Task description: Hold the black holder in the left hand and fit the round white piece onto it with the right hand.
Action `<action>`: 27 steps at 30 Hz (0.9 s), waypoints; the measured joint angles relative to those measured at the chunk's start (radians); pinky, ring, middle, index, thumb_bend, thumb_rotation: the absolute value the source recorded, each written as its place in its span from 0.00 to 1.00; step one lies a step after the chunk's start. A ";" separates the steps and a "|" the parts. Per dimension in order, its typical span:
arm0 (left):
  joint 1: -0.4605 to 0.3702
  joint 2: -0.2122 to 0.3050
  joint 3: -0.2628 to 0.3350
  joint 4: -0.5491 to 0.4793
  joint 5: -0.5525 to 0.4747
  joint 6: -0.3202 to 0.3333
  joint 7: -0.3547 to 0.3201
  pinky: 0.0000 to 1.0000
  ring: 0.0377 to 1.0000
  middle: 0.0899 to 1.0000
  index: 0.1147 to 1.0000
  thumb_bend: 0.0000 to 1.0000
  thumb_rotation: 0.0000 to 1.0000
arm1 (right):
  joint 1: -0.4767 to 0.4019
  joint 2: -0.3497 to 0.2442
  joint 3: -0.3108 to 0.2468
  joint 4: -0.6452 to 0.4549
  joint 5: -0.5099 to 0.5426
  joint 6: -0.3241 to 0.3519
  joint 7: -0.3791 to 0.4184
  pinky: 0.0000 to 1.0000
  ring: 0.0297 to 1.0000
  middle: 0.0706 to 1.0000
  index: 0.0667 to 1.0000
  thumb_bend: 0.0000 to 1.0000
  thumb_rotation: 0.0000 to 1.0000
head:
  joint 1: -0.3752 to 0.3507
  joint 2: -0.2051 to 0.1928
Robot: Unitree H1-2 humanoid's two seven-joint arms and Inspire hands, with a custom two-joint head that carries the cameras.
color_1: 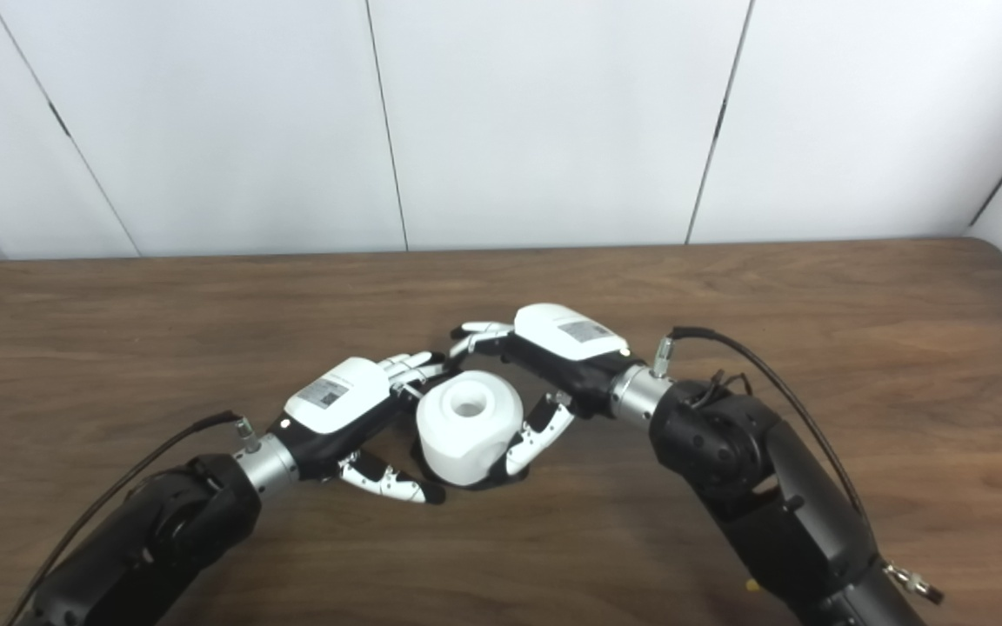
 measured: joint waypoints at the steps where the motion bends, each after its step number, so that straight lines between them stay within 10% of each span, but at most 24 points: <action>1: 0.000 0.000 0.001 0.000 0.000 -0.001 -0.001 0.94 0.97 0.92 0.42 0.52 0.06 | 0.000 0.000 -0.003 0.000 0.000 0.000 0.000 0.76 0.85 0.90 0.96 0.92 0.26 | 0.000 0.000; 19: 0.010 -0.011 0.009 0.006 0.015 -0.004 0.026 0.90 0.96 0.91 0.42 0.52 0.06 | 0.018 0.007 -0.024 -0.010 0.002 0.019 0.006 0.82 0.89 0.92 0.99 0.95 0.29 | 0.002 0.005; 27: 0.011 -0.015 0.013 0.020 0.016 -0.021 0.041 0.90 0.95 0.90 0.42 0.52 0.06 | -0.044 -0.073 -0.017 -0.039 0.018 0.096 0.169 0.84 0.97 1.00 1.00 1.00 0.23 | 0.005 0.008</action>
